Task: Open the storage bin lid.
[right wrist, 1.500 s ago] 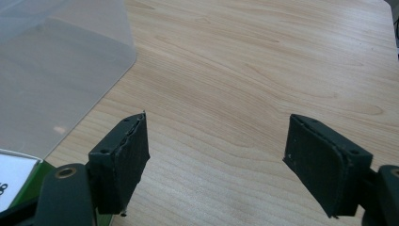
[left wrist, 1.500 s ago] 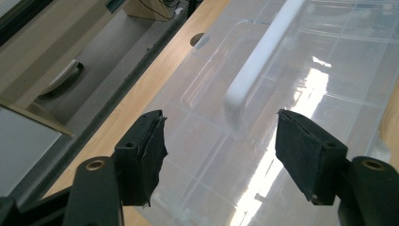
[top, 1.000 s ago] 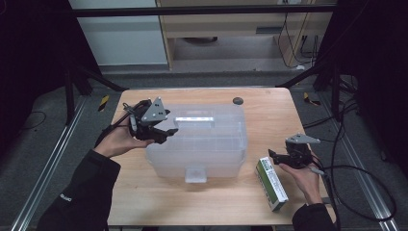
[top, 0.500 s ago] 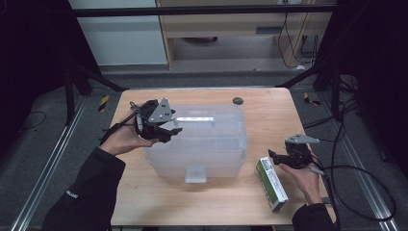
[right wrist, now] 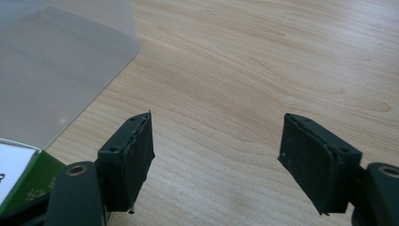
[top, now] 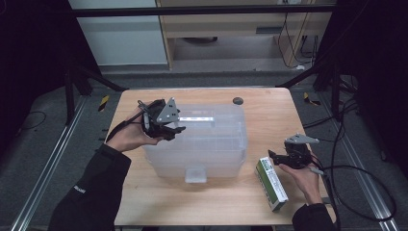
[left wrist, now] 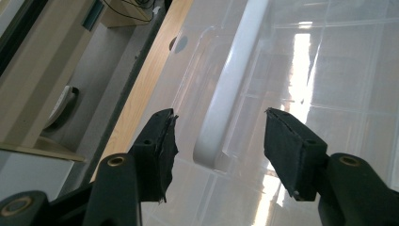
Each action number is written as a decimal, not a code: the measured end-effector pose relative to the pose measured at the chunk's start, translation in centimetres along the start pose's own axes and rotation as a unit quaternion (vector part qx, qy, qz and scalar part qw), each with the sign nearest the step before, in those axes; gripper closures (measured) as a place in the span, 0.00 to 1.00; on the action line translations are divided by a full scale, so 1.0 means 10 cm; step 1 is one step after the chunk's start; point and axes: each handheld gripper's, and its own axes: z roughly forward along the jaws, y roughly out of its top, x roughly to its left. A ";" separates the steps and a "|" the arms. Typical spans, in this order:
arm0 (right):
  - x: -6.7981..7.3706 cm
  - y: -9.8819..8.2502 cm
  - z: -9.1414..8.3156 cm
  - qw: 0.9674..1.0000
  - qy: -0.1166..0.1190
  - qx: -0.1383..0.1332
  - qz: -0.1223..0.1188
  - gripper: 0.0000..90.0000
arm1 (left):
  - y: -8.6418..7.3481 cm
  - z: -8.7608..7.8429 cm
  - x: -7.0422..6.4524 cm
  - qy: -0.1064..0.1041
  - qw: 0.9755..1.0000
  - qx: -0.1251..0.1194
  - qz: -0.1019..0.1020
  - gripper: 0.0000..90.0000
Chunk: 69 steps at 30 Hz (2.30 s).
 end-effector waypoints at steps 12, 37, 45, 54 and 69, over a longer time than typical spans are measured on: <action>0.00 0.01 0.00 1.000 0.003 0.000 -0.002 0.33 | 0.08 0.14 0.03 0.000 1.000 0.009 0.014 0.54; 0.00 0.01 -0.01 1.000 0.008 0.003 -0.001 0.38 | 0.15 0.22 0.02 0.001 0.997 0.053 0.054 0.76; 0.01 0.04 -0.05 1.000 0.010 -0.004 -0.002 0.43 | 0.17 0.21 0.01 0.003 0.996 0.058 0.065 0.78; 0.08 0.16 -0.19 0.999 0.028 -0.025 -0.006 0.54 | 0.21 0.20 0.00 0.006 0.994 0.069 0.082 0.79; 0.32 0.39 -0.48 0.994 0.082 -0.060 -0.031 0.68 | 0.21 0.21 0.05 0.005 0.996 0.063 0.071 0.79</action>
